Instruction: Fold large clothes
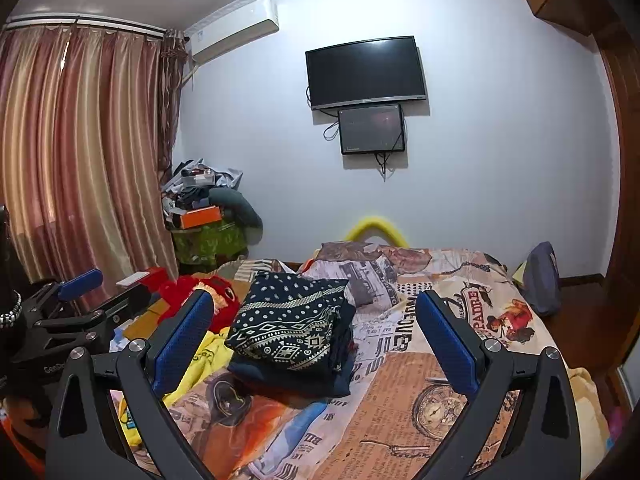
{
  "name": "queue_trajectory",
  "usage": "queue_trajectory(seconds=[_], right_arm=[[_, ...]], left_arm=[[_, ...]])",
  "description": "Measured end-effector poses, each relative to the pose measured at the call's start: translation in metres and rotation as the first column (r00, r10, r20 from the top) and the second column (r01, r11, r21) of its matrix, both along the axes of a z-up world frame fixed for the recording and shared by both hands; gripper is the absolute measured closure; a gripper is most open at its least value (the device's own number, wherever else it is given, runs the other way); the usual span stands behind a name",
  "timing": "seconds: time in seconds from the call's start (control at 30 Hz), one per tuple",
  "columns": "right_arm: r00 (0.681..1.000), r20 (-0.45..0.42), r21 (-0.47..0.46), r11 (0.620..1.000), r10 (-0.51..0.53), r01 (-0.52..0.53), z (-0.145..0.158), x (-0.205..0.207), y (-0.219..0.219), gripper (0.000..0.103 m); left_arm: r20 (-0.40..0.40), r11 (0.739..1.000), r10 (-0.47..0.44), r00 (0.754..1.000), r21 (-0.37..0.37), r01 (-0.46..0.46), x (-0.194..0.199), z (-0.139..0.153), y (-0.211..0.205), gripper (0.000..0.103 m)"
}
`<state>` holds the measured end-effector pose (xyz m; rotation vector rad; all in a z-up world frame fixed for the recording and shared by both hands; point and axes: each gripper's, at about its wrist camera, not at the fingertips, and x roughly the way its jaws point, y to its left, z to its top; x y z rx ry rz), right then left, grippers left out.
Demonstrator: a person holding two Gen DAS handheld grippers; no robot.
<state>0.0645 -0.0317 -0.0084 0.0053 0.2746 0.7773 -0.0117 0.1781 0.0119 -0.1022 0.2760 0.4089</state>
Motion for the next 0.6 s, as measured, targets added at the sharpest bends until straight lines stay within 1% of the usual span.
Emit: queue_trajectory(seconds=[0.17,0.6], right_arm=[[1.0,0.001,0.0,1.0,-0.002,0.002,-0.0002,0.0002,-0.0004,0.003],[1.0,-0.008,0.008,1.0,-0.001,0.001,-0.0008,0.0021,0.0011,0.003]], left_arm=[[-0.006,1.0,-0.018,1.0,-0.011,0.018,0.0006,0.0006,0.0021,0.001],[-0.004,1.0,-0.012,1.0,-0.021,0.012,0.0001,0.0017,0.004,0.001]])
